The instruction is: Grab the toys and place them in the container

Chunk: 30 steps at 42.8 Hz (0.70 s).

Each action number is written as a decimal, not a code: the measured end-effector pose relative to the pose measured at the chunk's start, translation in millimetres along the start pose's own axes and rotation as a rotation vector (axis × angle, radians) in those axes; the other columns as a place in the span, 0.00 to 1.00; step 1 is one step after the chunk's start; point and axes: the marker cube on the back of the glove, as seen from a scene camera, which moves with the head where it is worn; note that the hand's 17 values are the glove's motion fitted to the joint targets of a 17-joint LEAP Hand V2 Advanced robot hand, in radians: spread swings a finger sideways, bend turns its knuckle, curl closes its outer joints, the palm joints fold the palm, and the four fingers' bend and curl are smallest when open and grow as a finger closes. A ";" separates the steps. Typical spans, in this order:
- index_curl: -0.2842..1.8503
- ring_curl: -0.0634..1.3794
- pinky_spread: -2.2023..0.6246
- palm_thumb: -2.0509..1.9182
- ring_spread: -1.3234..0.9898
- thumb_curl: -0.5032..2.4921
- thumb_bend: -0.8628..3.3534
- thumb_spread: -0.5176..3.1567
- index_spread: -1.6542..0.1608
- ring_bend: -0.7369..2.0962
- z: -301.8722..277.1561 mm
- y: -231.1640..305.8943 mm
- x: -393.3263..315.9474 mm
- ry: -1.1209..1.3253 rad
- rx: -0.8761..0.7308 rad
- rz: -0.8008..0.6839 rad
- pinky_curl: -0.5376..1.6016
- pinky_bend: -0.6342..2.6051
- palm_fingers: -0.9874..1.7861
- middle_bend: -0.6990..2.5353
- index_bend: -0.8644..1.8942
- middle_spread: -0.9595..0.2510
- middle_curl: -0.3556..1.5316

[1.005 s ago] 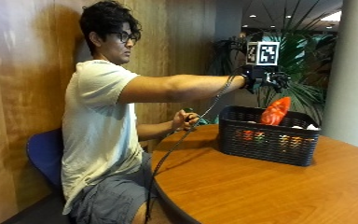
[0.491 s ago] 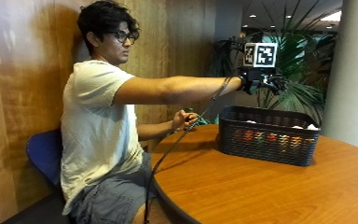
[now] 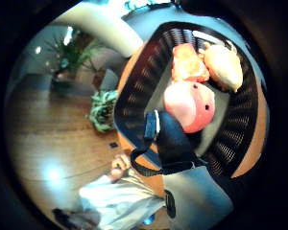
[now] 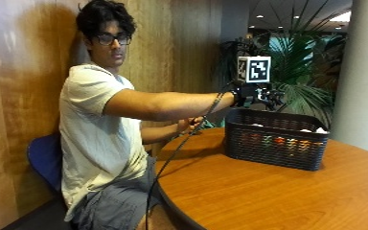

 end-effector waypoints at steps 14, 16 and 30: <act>0.33 0.32 0.75 0.54 0.57 0.31 0.20 0.50 0.73 0.49 11.7 61.6 20.1 0.045 -0.002 0.035 0.42 0.59 0.30 0.25 0.37 0.81 0.30; 0.33 0.32 0.75 0.55 0.57 0.31 0.20 0.50 0.73 0.49 9.7 75.7 23.0 0.039 -0.006 0.040 0.42 0.59 0.31 0.25 0.37 0.81 0.30; 0.34 0.31 0.76 0.55 0.57 0.30 0.20 0.50 0.73 0.48 17.0 183.9 43.8 0.028 0.140 0.022 0.41 0.55 0.34 0.26 0.40 0.81 0.29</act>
